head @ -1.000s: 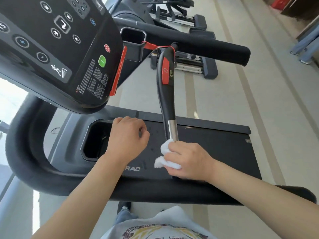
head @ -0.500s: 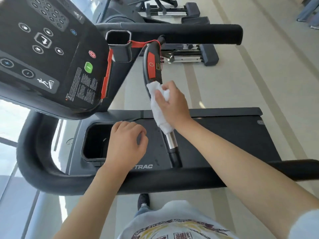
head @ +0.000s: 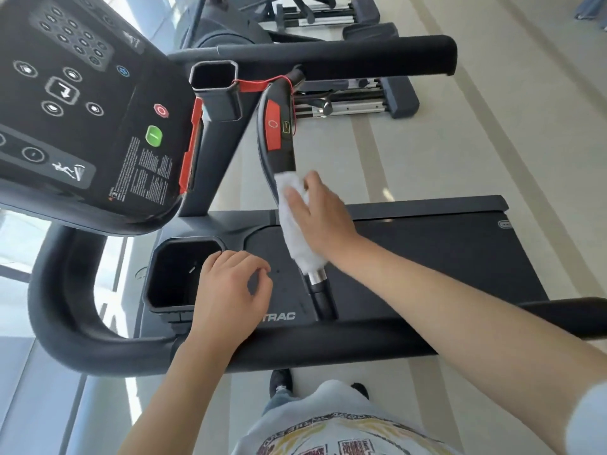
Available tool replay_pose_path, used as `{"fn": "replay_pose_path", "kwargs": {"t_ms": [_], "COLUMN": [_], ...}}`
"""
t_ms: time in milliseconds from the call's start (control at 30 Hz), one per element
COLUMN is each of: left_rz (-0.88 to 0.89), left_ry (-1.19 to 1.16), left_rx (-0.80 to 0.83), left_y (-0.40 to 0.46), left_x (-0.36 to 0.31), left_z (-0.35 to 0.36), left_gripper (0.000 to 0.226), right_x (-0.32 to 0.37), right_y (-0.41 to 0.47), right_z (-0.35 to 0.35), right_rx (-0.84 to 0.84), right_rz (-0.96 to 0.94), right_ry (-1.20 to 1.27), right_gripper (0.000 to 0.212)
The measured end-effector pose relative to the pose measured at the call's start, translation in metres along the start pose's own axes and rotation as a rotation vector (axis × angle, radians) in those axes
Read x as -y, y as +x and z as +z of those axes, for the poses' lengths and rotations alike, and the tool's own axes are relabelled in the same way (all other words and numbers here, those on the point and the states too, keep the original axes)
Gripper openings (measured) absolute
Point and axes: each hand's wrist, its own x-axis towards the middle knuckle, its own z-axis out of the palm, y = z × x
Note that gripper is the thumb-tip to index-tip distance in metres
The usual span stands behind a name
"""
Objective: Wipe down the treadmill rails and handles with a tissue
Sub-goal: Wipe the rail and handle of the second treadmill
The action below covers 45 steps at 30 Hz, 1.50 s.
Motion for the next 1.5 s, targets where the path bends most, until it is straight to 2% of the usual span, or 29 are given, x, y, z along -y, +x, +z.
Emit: {"fn": "replay_pose_path", "kwargs": {"t_ms": [200, 300, 400, 500, 667, 733, 900, 1067, 1167, 1267, 1367, 1500], "left_rz": [-0.028, -0.045, -0.029, -0.048, -0.070, -0.097, -0.186, -0.248, -0.223, -0.191, -0.142, -0.069], "left_ry": [-0.004, 0.030, 0.063, 0.053, 0.055, 0.075, 0.080, 0.105, 0.122, 0.134, 0.094, -0.079], "left_rx": [-0.013, -0.026, -0.064, -0.108, -0.129, -0.137, -0.133, -0.132, -0.147, -0.139, -0.058, -0.001], "left_y": [-0.001, -0.006, -0.014, -0.029, -0.049, -0.050, -0.052, -0.056, -0.056, -0.058, -0.061, -0.079], "left_x": [-0.002, -0.004, -0.007, -0.021, -0.045, -0.048, -0.058, -0.068, -0.067, -0.066, -0.059, -0.040], "left_z": [0.000, -0.002, -0.001, 0.003, 0.012, 0.013, 0.015, 0.018, 0.019, 0.020, 0.016, -0.003], "left_gripper": [0.015, 0.015, 0.014, 0.014, 0.013, 0.013, 0.013, 0.019, 0.023, 0.029, 0.031, 0.017], "right_x": [0.019, 0.016, 0.008, -0.011, -0.022, -0.032, -0.073, -0.107, -0.102, -0.090, -0.064, -0.018], "right_y": [0.092, 0.080, 0.030, -0.025, -0.075, -0.100, -0.139, -0.146, -0.149, -0.148, -0.147, -0.144], "right_z": [-0.002, -0.002, -0.004, -0.012, -0.060, -0.079, -0.139, -0.167, -0.158, -0.139, -0.106, -0.053], "right_rx": [-0.036, -0.037, 0.012, 0.158, 0.521, 0.606, 0.491, 0.416, 0.390, 0.370, 0.366, 0.346], "right_rz": [0.079, 0.035, -0.044, -0.101, -0.052, -0.044, 0.006, 0.087, 0.030, -0.024, -0.123, -0.247], "right_ry": [-0.025, -0.009, -0.010, -0.060, -0.155, -0.184, -0.286, -0.310, -0.364, -0.383, -0.395, -0.423], "right_gripper": [0.029, 0.030, 0.029, 0.031, 0.039, 0.036, 0.028, 0.040, 0.053, 0.046, 0.043, 0.043]}}
